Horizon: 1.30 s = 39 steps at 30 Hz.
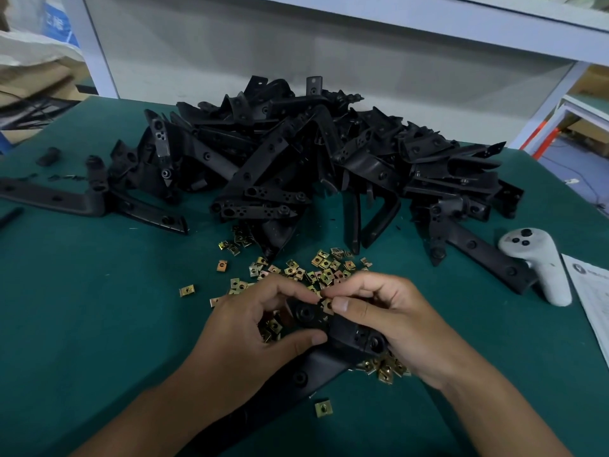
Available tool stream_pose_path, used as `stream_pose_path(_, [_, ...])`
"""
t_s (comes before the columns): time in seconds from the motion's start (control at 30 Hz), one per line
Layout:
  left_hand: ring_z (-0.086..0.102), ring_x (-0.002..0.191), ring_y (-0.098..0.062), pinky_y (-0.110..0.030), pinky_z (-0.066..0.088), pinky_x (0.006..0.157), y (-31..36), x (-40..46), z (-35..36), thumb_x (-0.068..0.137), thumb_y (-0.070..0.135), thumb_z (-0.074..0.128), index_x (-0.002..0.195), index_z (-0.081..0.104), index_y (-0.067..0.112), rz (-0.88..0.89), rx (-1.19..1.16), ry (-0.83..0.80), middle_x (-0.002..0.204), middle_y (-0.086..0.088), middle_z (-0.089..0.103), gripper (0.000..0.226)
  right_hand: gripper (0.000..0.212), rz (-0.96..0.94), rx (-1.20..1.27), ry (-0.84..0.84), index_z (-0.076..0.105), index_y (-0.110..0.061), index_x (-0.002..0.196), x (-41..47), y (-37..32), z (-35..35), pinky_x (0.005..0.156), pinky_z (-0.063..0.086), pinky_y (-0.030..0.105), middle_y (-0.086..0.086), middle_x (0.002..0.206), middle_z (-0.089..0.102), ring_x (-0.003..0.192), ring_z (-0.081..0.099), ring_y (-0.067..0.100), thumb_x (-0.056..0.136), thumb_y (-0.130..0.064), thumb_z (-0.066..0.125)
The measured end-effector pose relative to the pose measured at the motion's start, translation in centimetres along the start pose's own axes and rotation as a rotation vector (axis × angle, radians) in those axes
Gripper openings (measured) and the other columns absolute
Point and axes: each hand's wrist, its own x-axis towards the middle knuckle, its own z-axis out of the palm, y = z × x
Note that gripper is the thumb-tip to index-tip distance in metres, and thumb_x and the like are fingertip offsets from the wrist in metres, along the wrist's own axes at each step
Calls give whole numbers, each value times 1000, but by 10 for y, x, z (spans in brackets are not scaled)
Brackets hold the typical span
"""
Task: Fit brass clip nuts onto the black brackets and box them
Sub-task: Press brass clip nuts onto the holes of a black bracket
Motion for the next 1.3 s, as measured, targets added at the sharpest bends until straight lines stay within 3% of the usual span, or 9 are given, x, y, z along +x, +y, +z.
stream_pose_path(0.17, [70, 86, 4, -25, 56, 73, 1, 0, 0, 74, 53, 78, 104, 61, 46, -32, 2, 19, 92, 27, 74, 36, 29, -1, -7, -5, 78, -30, 108, 0, 1, -1, 83, 55, 27, 0, 108, 77, 101, 72, 17, 85, -45, 69])
stream_pose_path(0.3, [69, 92, 5, -26, 54, 82, 1, 0, -1, 71, 54, 79, 107, 58, 48, -38, 17, 52, 96, 29, 73, 42, 31, -32, 2, -35, 76, -32, 116, -1, 0, -2, 88, 54, 29, -1, 117, 75, 111, 69, 17, 90, -44, 64])
stream_pose_path(0.57, [68, 88, 6, -9, 47, 74, -1, 0, -1, 74, 48, 84, 104, 58, 46, -47, 11, 81, 93, 28, 73, 40, 24, -84, -3, -87, 78, -28, 113, -1, 2, 2, 92, 51, 21, -5, 118, 72, 114, 67, 13, 95, -23, 63])
stream_pose_path(0.73, [68, 96, 6, -5, 45, 80, -2, 2, -2, 78, 39, 80, 110, 66, 46, -33, -26, 64, 100, 27, 73, 36, 30, -99, -51, -84, 74, -30, 120, 0, 7, -2, 102, 51, 36, -6, 127, 66, 123, 61, 16, 97, -25, 57])
stream_pose_path(0.8, [68, 97, 5, -5, 46, 81, -2, 3, -4, 78, 37, 78, 114, 65, 49, -34, -51, 56, 102, 26, 73, 40, 39, -88, 23, -55, 71, -32, 122, 2, 7, -5, 97, 50, 34, -6, 127, 66, 118, 62, 11, 92, -17, 49])
stream_pose_path(0.93, [69, 88, 4, -6, 48, 75, -1, 3, -6, 79, 43, 79, 108, 70, 49, -23, -60, 30, 98, 22, 74, 31, 54, -86, 390, 31, 73, -18, 112, 6, 7, -15, 74, 48, 23, 3, 111, 70, 84, 57, 7, 73, 5, 43])
stream_pose_path(1.07, [68, 86, 6, -3, 46, 72, -1, 3, -5, 80, 51, 74, 104, 68, 50, -34, -45, 26, 95, 25, 73, 25, 62, -75, 483, 52, 68, -11, 119, 7, 8, -16, 80, 55, 22, 7, 113, 72, 96, 67, 12, 85, 28, 35])
stream_pose_path(1.17, [69, 83, 0, -5, 46, 69, -3, 4, -5, 83, 53, 76, 104, 65, 51, -39, -48, 23, 93, 20, 73, 23, 48, -79, 515, 42, 61, -6, 126, 8, 5, -14, 89, 56, 25, 14, 122, 71, 113, 69, 22, 88, 20, 47])
stream_pose_path(1.3, [67, 69, -15, -24, 52, 61, -5, 4, -5, 83, 50, 70, 105, 65, 49, -67, -145, 11, 87, 9, 72, 23, 48, -79, 486, 54, 53, -4, 133, 7, 2, -13, 92, 56, 27, 16, 129, 68, 122, 65, 29, 87, 7, 58])
